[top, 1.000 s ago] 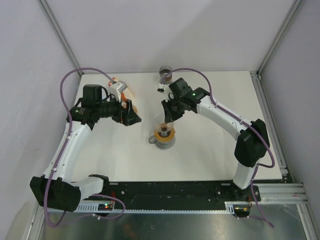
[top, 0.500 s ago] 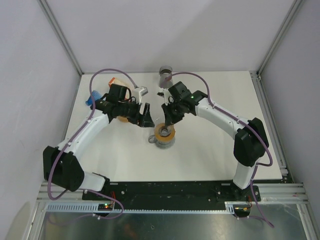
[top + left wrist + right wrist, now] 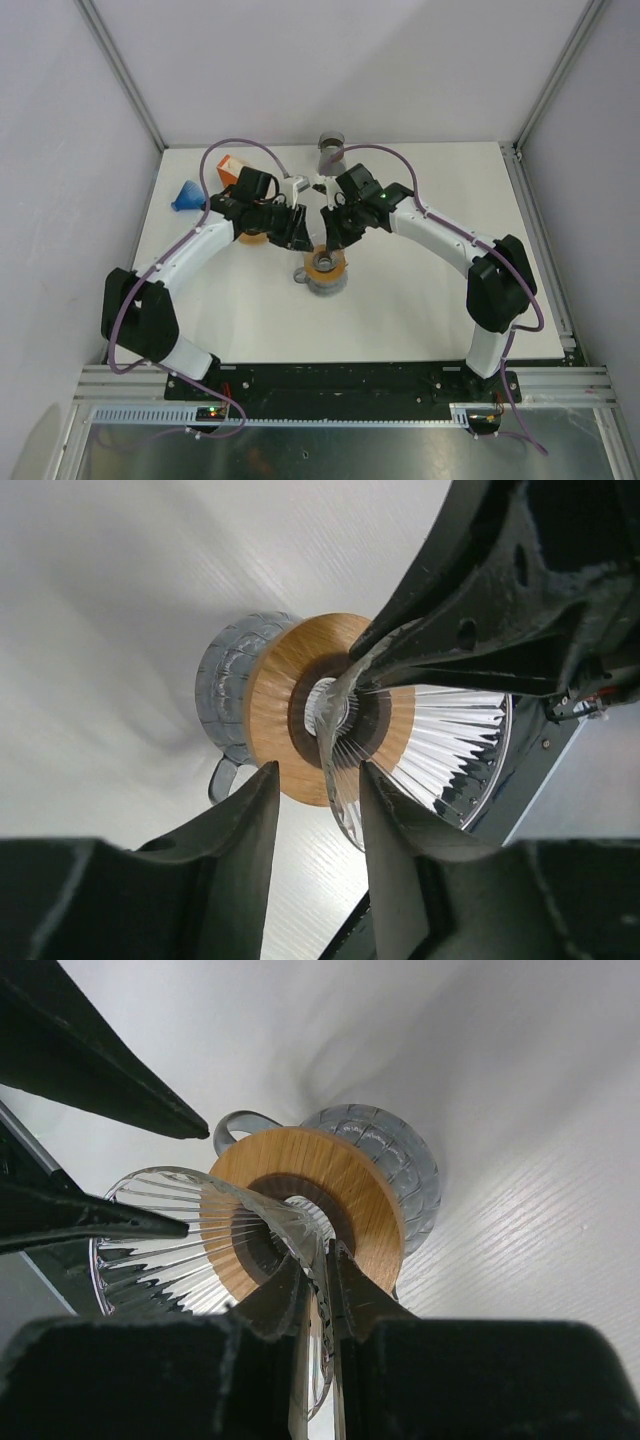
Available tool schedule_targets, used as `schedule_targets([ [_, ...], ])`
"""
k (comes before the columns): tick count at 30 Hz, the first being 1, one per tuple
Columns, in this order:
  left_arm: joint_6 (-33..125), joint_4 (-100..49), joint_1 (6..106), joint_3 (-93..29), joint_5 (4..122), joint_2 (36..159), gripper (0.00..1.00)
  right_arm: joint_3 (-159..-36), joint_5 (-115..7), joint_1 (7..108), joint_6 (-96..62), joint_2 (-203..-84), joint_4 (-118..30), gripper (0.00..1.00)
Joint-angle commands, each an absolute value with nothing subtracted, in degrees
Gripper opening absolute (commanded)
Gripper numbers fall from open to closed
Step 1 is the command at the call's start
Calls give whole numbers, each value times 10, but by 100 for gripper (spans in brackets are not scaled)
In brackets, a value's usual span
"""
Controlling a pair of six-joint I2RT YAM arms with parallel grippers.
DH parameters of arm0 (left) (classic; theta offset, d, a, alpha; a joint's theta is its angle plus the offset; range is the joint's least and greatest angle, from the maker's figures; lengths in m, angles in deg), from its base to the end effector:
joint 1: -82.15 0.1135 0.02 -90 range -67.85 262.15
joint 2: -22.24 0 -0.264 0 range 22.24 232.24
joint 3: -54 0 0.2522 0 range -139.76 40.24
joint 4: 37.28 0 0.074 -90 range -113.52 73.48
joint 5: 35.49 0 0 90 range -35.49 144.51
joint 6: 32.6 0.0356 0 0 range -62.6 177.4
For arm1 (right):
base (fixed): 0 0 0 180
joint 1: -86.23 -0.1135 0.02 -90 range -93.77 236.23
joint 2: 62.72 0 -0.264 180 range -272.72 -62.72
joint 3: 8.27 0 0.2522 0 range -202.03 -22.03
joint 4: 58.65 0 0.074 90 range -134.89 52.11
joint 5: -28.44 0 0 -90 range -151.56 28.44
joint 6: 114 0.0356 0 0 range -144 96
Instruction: Place the coffee filter in the dripper
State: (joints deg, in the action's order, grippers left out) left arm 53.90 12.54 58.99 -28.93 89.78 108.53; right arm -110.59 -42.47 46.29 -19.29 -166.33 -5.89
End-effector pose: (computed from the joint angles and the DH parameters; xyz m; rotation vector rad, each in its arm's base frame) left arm 0.2829 -0.1434 0.2797 0.6853 2.4106 -0.9622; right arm 0.2973 0.2641 0.2773 -0.9192 2.4278 0.7226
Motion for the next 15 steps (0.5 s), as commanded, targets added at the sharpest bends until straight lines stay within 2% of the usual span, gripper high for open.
schedule_targets([
  [1, 536, 108, 583, -297, 888, 1089, 39, -1095, -439, 460, -198, -1682, -65, 0],
  [5, 538, 107, 580, -285, 888, 1097, 25, -1095, -448, 459, -197, -1675, -68, 0],
  [11, 529, 107, 575, -287, 891, 1075, 3, -1102, -476, 454, -194, -1660, -74, 30],
  [13, 524, 107, 575, -284, 890, 1066, 1, -1106, -484, 452, -194, -1656, -74, 38],
  [15, 520, 107, 575, -282, 887, 1061, 0, -1110, -494, 450, -193, -1651, -73, 41],
])
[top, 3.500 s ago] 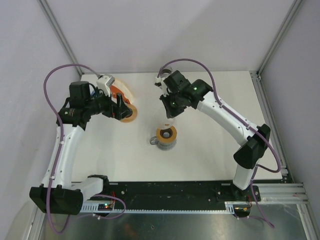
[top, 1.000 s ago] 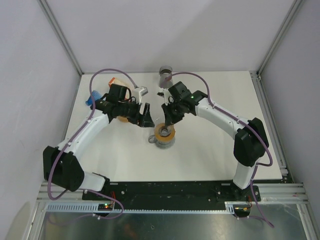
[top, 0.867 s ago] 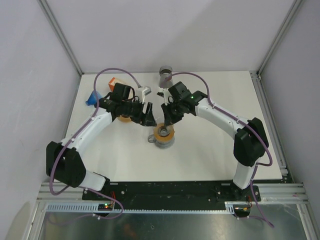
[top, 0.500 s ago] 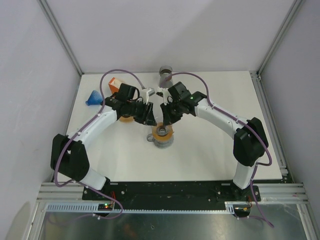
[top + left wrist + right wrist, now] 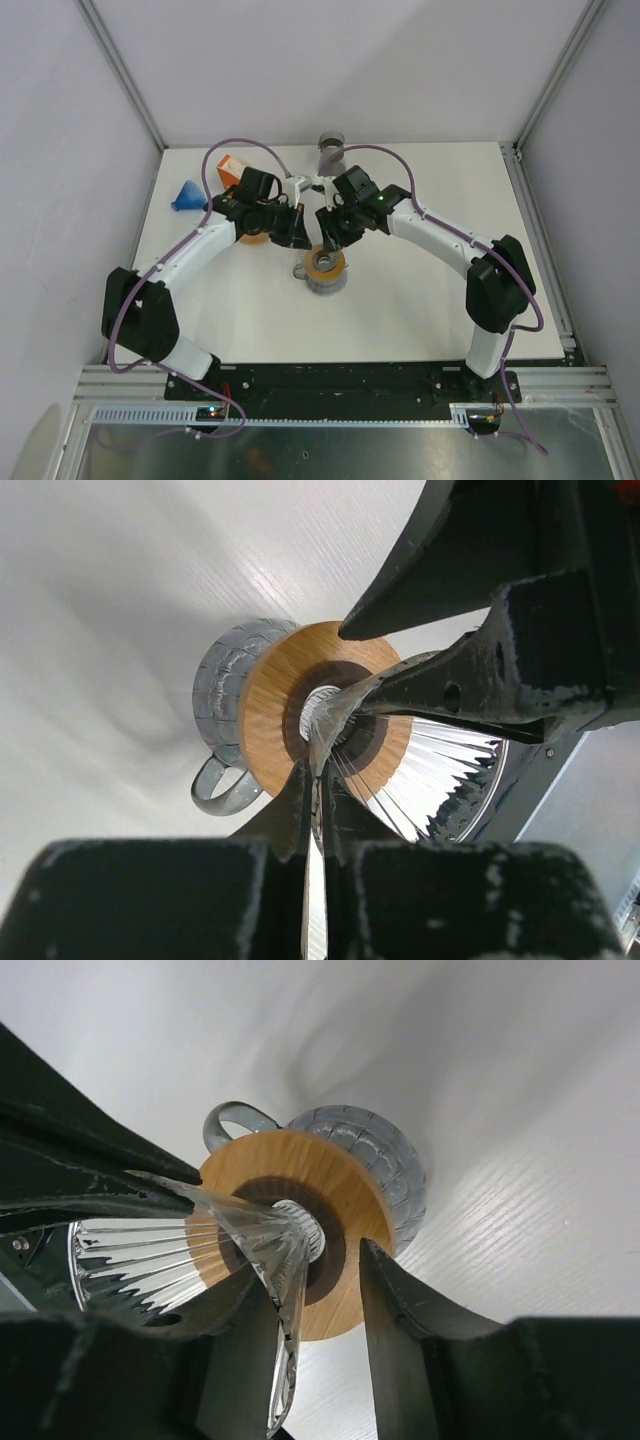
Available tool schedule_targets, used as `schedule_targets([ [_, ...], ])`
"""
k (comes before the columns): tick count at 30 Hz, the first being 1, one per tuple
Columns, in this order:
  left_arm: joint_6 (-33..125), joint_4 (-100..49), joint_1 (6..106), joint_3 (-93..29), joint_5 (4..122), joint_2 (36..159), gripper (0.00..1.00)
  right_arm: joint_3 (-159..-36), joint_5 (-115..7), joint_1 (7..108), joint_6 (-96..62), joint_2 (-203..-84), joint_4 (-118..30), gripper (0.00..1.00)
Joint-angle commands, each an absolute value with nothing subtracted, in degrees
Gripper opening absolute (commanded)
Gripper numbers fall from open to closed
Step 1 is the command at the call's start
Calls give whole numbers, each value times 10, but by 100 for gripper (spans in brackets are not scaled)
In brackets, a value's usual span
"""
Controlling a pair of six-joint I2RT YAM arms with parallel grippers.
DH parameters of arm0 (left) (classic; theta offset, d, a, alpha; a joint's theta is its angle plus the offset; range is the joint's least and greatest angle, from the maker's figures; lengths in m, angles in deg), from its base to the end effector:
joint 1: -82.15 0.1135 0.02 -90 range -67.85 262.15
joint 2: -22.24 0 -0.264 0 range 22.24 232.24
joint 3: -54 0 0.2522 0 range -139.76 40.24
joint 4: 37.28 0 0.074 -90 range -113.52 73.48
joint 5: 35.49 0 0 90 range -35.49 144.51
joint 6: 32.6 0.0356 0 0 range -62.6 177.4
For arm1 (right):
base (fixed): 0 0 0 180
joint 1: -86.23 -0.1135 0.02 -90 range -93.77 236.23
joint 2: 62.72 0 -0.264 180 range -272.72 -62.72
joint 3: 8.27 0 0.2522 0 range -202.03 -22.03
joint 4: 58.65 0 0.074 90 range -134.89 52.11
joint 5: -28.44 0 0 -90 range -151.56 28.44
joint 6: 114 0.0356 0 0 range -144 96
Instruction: Place the coffee filter in the dripper
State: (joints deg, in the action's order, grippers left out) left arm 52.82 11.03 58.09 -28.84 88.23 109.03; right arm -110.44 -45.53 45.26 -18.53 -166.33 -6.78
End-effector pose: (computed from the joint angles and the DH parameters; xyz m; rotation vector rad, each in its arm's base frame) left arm 0.2844 -0.1486 0.2778 0.6751 2.4093 -0.9412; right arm 0.2947 0.2690 0.2770 -0.9013 2.4206 0.6712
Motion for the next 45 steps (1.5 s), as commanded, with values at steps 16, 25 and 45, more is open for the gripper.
schedule_targets([
  [16, 502, 110, 574, -293, 878, 1065, 0, -1069, -631, 414, -165, -1543, -111, 55],
  [25, 500, 112, 573, -296, 873, 1068, 0, -1058, -628, 398, -146, -1571, -106, 33],
  [45, 529, 127, 569, -270, 900, 1166, 0, -1027, -574, 434, -123, -1643, -101, 0],
])
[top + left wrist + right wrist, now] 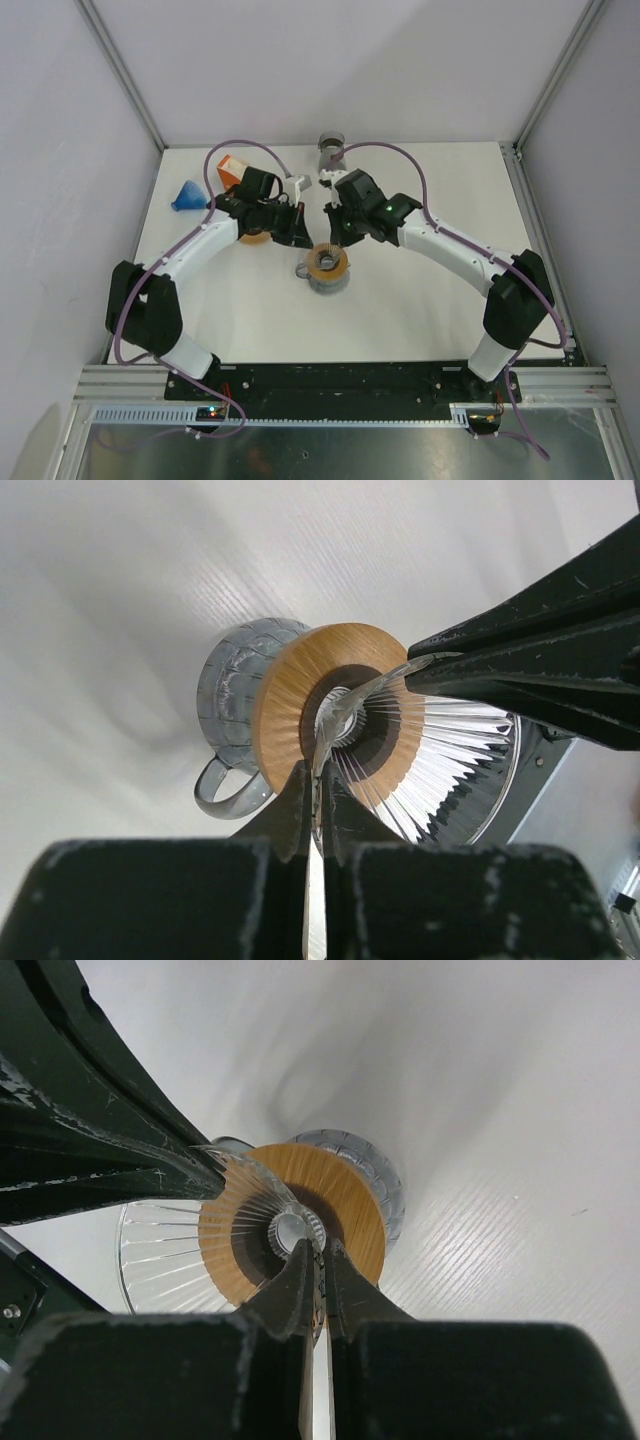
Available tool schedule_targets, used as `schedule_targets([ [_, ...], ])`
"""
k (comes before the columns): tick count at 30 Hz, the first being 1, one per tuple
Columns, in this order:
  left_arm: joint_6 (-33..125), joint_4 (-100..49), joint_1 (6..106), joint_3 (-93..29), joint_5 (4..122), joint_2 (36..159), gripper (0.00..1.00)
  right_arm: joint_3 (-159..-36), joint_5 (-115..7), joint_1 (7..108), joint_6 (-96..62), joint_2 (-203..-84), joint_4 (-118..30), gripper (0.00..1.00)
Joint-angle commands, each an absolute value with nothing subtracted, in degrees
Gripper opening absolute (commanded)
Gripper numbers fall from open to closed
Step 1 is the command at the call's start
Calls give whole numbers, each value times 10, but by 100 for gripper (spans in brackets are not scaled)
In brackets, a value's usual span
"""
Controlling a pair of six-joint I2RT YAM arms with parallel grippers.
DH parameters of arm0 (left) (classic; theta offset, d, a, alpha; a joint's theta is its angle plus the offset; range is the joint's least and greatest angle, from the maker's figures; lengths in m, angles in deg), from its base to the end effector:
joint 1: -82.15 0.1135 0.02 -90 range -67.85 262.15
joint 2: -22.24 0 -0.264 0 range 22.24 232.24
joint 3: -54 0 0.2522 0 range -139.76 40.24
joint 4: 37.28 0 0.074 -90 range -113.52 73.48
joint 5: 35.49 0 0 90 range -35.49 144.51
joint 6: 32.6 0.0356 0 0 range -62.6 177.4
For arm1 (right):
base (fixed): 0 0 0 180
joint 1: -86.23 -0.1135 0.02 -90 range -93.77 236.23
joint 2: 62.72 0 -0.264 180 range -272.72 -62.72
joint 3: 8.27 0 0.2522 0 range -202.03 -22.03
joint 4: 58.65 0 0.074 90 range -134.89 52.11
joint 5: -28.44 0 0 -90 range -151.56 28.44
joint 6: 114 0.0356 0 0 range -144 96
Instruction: Place the coffee filter in the dripper
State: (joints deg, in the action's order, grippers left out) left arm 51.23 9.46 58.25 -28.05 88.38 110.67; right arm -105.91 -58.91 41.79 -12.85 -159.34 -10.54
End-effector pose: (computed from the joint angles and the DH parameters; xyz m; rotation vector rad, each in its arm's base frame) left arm 0.2896 -0.1500 0.2665 0.6384 2.4400 -0.9549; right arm 0.2682 0.2653 0.3000 -0.7241 2.3443 0.4998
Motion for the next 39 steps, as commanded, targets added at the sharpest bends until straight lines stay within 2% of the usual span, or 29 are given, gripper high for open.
schedule_targets([
  [1, 529, 127, 569, -275, 902, 1174, 0, -1025, -571, 440, -122, -1646, -101, 0],
  [9, 535, 127, 566, -285, 898, 1173, 0, -947, -563, 448, -126, -1632, -167, 0],
  [19, 572, 127, 535, -263, 829, 1147, 0, -880, -607, 423, -138, -1612, -240, 0],
  [39, 570, 129, 531, -284, 864, 1183, 0, -818, -564, 457, -115, -1660, -267, 0],
])
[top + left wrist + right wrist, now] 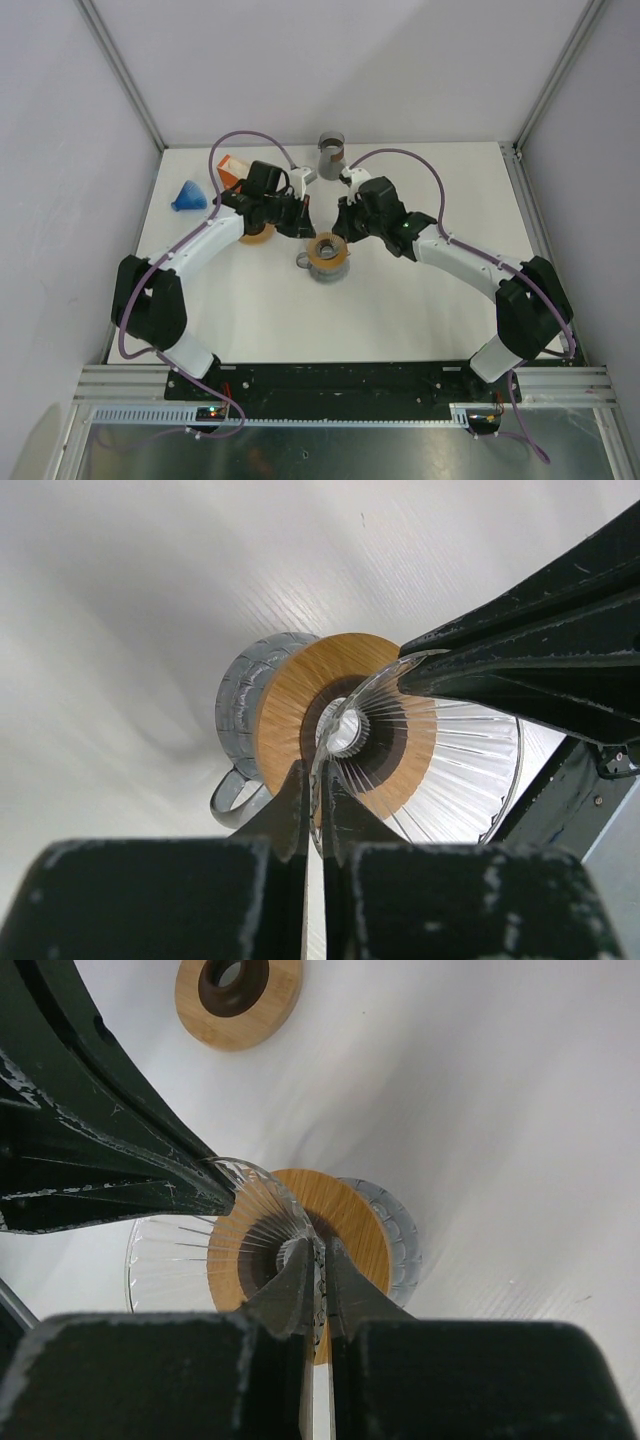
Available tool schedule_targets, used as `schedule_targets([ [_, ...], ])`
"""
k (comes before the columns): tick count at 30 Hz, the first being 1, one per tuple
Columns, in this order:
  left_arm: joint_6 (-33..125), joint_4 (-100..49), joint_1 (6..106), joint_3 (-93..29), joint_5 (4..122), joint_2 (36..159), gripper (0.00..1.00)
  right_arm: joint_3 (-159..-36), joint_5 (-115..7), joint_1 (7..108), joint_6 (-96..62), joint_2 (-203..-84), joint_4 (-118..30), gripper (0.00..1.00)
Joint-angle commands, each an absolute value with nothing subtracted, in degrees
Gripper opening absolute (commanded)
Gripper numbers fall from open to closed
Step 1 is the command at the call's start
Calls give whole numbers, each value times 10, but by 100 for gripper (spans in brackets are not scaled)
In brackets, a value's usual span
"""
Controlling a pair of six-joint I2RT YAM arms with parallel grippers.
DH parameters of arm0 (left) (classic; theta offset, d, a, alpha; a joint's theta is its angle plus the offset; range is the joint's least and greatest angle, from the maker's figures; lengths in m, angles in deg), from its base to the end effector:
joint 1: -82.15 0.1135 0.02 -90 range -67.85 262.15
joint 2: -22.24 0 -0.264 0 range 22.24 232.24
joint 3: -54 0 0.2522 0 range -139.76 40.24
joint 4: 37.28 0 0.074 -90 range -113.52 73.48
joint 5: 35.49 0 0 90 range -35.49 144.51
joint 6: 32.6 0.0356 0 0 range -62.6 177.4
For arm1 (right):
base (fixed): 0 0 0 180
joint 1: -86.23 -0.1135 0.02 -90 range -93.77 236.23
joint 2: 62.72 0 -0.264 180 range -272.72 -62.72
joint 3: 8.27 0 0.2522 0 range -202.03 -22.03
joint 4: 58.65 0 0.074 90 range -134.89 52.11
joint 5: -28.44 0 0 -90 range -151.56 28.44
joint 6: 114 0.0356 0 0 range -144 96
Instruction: Place the coffee filter in the dripper
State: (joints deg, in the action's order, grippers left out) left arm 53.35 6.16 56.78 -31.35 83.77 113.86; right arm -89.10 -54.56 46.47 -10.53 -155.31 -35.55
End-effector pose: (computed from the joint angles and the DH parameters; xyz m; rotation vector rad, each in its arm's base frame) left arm 0.3053 -0.1640 0.2697 0.6860 2.3719 -0.8495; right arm 0.2805 0.2391 0.2633 -0.5817 2.1748 0.6493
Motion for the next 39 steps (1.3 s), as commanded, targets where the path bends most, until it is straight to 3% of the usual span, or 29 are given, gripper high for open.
schedule_targets([
  [1, 569, 129, 531, -285, 865, 1181, 0, -815, -565, 457, -114, -1659, -268, 0],
  [18, 565, 136, 565, -273, 919, 1223, 0, -792, -577, 464, -80, -1663, -261, 0],
  [39, 662, 82, 574, -158, 847, 1206, 0, -793, -670, 423, -92, -1583, -267, 0],
])
